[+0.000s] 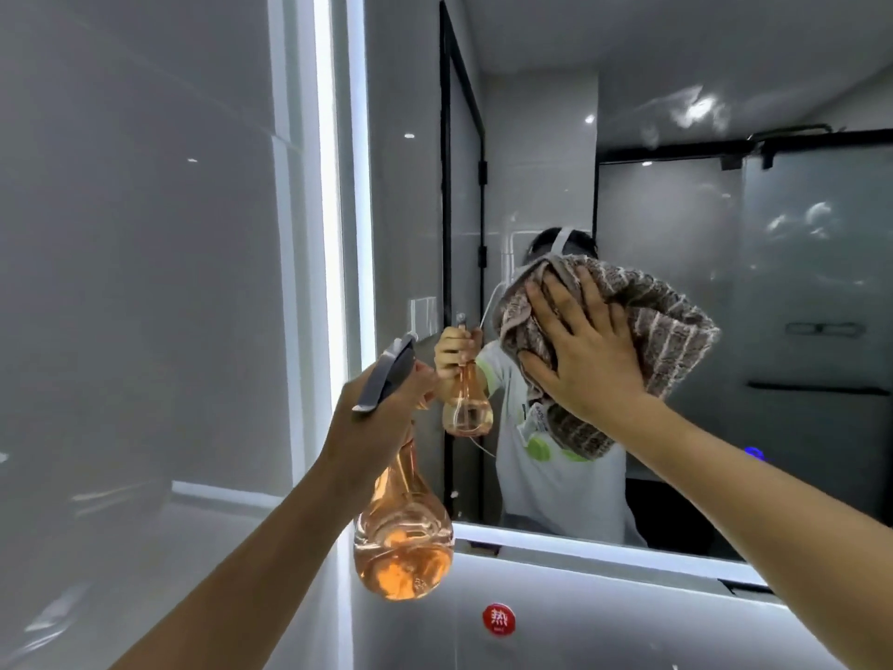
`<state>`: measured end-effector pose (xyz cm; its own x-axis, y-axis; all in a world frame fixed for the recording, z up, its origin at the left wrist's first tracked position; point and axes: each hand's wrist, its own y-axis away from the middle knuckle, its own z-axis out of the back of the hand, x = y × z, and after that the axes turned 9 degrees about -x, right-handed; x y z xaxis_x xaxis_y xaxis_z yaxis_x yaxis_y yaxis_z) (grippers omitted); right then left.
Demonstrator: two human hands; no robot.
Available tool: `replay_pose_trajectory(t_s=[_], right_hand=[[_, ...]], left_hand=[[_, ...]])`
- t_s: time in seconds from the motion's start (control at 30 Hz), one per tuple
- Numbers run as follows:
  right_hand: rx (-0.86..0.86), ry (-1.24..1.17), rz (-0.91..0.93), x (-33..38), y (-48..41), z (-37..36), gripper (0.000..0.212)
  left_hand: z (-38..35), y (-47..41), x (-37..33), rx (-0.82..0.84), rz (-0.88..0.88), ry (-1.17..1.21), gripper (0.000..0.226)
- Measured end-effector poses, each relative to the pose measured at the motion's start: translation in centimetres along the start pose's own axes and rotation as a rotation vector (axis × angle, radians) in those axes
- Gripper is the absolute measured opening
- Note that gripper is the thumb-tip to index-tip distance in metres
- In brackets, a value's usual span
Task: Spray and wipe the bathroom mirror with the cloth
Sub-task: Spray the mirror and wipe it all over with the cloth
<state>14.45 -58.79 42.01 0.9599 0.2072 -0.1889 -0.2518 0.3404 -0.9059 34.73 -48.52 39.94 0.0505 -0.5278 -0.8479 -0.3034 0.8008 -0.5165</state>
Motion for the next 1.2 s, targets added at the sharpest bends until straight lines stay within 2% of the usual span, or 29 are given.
replay_pose_trajectory(t_s=[0.3, 0.43, 0.63, 0.77, 0.9, 1.1, 1.2], right_hand=[[0.034, 0.096, 0.218, -3.2, 6.8, -0.1, 0.055], [0.043, 0.125, 0.137, -5.6, 6.3, 1.8, 0.054], [0.011, 0.147, 0.006, -7.5, 5.5, 3.3, 0.063], [0.014, 0.177, 0.002, -7.9, 5.3, 3.6, 0.063], [0.031, 0.155, -0.010, -7.8, 5.4, 3.5, 0.063], [0.056, 0.124, -0.001, -8.0, 5.4, 3.4, 0.064], [0.083, 0.091, -0.008, -7.8, 5.3, 3.7, 0.064]], left_hand=[[-2.8, 1.0, -1.8, 0.026, -0.049, 0.026, 0.017], [-4.4, 1.3, -3.1, -0.021, -0.048, 0.054, 0.021], [-6.8, 0.6, -3.8, 0.026, -0.098, -0.020, 0.033], [-8.0, 0.2, -2.7, -0.022, -0.023, -0.066, 0.030], [-8.4, 1.0, -2.0, 0.054, 0.064, -0.113, 0.022], [-8.9, 0.3, -1.7, 0.063, 0.048, -0.164, 0.030], [-9.2, 0.4, -1.9, 0.038, 0.055, -0.179, 0.022]])
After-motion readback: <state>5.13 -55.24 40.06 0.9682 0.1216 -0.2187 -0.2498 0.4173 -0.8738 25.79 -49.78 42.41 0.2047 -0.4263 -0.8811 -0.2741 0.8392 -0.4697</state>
